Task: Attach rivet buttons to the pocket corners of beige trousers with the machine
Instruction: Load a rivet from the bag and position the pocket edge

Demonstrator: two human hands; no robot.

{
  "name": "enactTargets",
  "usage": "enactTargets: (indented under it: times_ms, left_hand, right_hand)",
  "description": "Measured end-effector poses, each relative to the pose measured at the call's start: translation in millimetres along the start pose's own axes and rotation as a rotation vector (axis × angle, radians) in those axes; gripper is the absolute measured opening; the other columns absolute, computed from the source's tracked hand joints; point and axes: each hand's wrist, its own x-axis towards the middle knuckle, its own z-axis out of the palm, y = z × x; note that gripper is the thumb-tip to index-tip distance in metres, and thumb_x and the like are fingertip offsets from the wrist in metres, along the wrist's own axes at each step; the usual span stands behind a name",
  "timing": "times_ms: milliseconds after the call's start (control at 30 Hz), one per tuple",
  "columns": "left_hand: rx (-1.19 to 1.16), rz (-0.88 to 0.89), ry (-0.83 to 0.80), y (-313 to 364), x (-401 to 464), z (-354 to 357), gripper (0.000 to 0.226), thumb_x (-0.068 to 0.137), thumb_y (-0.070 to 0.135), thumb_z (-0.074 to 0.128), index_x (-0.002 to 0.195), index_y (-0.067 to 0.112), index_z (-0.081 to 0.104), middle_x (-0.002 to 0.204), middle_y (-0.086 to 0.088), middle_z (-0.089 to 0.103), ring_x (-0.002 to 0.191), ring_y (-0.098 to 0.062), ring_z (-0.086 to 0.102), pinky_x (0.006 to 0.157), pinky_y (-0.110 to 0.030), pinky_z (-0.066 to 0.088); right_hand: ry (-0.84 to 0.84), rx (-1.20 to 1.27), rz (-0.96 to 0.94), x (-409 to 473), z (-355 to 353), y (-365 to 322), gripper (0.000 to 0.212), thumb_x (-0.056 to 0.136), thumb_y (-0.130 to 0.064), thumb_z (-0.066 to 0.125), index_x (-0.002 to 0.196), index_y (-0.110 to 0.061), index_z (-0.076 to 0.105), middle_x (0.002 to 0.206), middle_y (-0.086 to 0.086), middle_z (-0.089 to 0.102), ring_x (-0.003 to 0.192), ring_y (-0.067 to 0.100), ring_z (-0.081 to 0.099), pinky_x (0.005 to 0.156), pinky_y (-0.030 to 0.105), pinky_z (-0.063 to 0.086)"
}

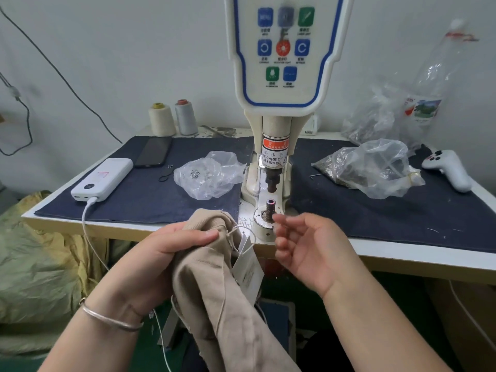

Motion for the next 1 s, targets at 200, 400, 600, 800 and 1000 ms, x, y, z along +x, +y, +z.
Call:
enactTargets:
  times_ms: [200,400,600,800,1000]
  left_hand:
    - [-0.147,0.036,0.055,6,-5,-13,0.028,0.06,0.017,0.077,0.084,0.001,0.079,0.083,-0.019,0.074,0.07,-0.026,0.073,0.061,-0.032,0.06]
    - [-0.246,0.023,0.135,16,3,-35,0.034,0.068,0.016,0.068,0.096,-0.001,0.075,0.093,-0.023,0.071,0.077,-0.031,0.071,0.07,-0.038,0.062]
    - [-0.313,-0.001,0.194,18,10,-58,0.024,0.072,0.013,0.065,0.089,-0.002,0.073,0.083,-0.022,0.07,0.066,-0.03,0.07,0.058,-0.035,0.06]
    - [-0.319,-0.044,0.164,18,14,-71,0.029,0.064,0.015,0.071,0.087,-0.001,0.076,0.086,-0.023,0.07,0.07,-0.03,0.07,0.062,-0.036,0.06]
    - [-0.352,-0.07,0.114,16,18,-78,0.031,0.069,0.014,0.068,0.094,-0.003,0.074,0.092,-0.025,0.067,0.074,-0.033,0.067,0.067,-0.037,0.061]
  right_hand:
    - [0.044,-0.889,-0.526,-14,32,28,0.017,0.085,-0.027,0.071,0.071,-0.019,0.065,0.061,-0.006,0.062,0.049,0.001,0.053,0.049,0.013,0.043]
    - [0.095,-1.088,-0.964,24,100,21,0.007,0.091,-0.014,0.062,0.084,-0.015,0.065,0.072,-0.01,0.062,0.071,0.007,0.058,0.066,0.024,0.05]
    - [0.126,-1.468,-0.923,99,147,6,0.032,0.087,0.005,0.045,0.105,-0.009,0.067,0.104,0.007,0.066,0.095,0.025,0.059,0.079,0.036,0.048]
    - [0.094,-2.129,-0.65,148,158,0,0.035,0.09,-0.004,0.048,0.118,-0.015,0.065,0.116,0.005,0.066,0.105,0.026,0.062,0.079,0.03,0.05]
    - [0.082,-2.235,-0.584,175,159,2,0.038,0.088,-0.003,0.052,0.12,-0.021,0.064,0.112,0.001,0.066,0.093,0.022,0.062,0.058,0.025,0.037]
